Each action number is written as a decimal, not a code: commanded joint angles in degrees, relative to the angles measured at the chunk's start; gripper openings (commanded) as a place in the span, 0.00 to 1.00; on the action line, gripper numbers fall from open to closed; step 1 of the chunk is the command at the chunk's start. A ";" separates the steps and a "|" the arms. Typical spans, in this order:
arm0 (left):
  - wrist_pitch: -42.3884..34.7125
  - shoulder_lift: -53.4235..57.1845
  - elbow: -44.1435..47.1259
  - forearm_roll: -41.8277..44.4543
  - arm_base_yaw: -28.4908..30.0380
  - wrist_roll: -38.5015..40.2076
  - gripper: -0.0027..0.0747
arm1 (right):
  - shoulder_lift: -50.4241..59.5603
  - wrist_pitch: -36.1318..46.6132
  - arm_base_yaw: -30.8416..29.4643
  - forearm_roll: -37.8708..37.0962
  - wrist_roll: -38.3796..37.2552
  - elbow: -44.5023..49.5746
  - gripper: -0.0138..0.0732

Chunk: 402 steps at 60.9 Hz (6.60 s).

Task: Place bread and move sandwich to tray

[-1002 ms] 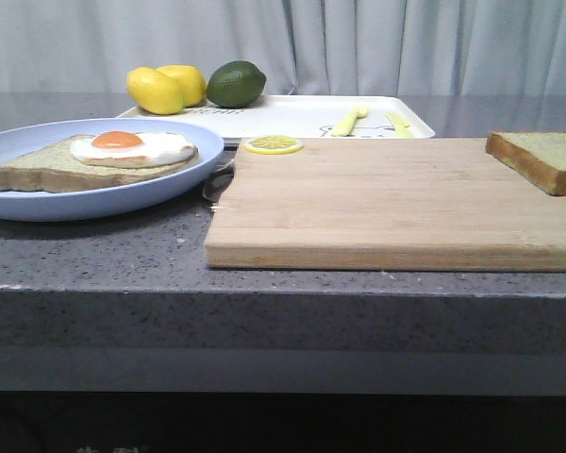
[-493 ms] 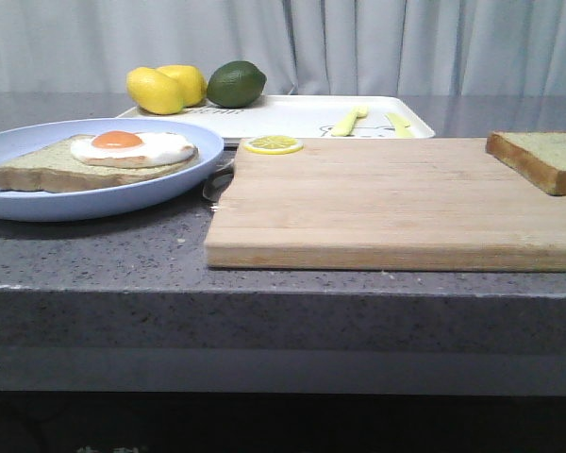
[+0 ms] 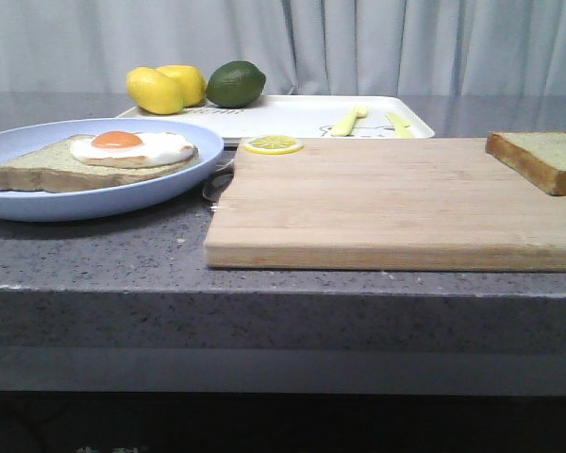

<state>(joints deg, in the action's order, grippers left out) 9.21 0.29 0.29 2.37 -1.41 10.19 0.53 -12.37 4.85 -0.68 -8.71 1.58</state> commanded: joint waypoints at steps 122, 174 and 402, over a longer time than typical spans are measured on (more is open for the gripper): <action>-5.71 -30.53 -29.49 9.44 0.05 -0.06 0.90 | -58.61 -24.13 -4.09 -0.19 0.10 -61.28 0.83; -5.71 -30.53 -29.49 9.44 0.05 -0.06 0.90 | -87.13 -33.69 -25.21 35.00 29.96 -67.44 0.85; -5.49 -30.53 -29.49 9.44 0.05 -0.06 0.90 | -67.16 -43.54 -8.15 21.98 22.46 -69.18 0.09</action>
<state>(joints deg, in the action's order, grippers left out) 8.15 -29.84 -27.02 11.83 -1.41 10.09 -70.42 -58.93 -2.19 31.12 22.12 -66.33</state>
